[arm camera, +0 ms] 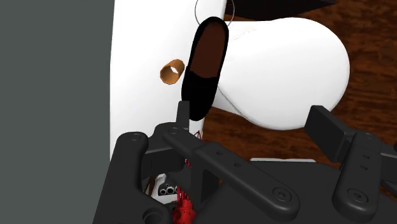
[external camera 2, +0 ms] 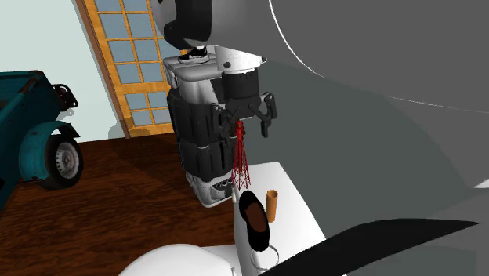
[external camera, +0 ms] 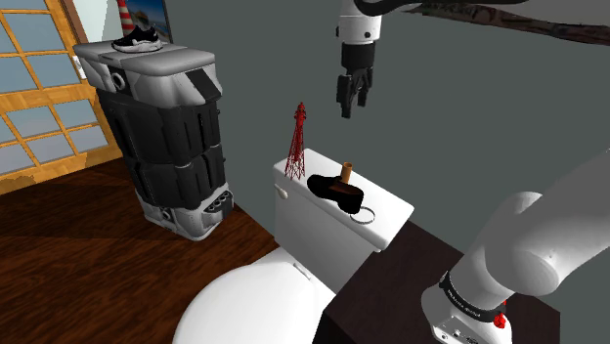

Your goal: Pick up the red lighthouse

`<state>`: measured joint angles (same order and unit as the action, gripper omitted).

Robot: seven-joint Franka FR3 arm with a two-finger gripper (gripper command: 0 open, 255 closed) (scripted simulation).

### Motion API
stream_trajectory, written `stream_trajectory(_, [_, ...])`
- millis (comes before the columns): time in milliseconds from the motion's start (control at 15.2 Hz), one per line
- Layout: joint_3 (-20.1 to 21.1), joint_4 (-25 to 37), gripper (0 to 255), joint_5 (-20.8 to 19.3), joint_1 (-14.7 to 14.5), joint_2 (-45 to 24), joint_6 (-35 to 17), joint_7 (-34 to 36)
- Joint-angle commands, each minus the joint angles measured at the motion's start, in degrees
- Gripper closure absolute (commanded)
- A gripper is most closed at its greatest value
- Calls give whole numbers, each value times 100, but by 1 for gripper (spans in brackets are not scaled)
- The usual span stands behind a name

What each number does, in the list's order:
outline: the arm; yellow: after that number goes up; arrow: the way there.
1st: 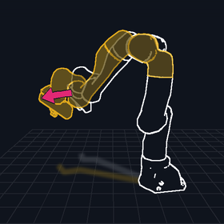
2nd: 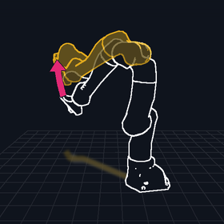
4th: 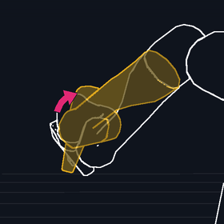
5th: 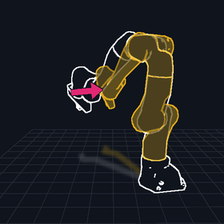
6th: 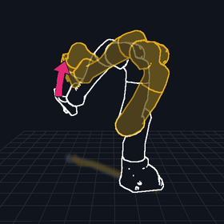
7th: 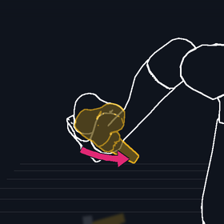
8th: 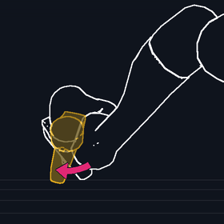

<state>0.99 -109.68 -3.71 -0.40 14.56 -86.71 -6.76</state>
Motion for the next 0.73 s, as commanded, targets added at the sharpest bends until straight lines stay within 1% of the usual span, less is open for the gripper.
stream_trajectory(0, [-8,468,0,-96,7,-512,13,-118])
stream_trajectory(396, [2,2101,0,-368,1,-2050,262,-426])
stream_trajectory(660, [9,3534,0,-560,-34,-3205,637,-650])
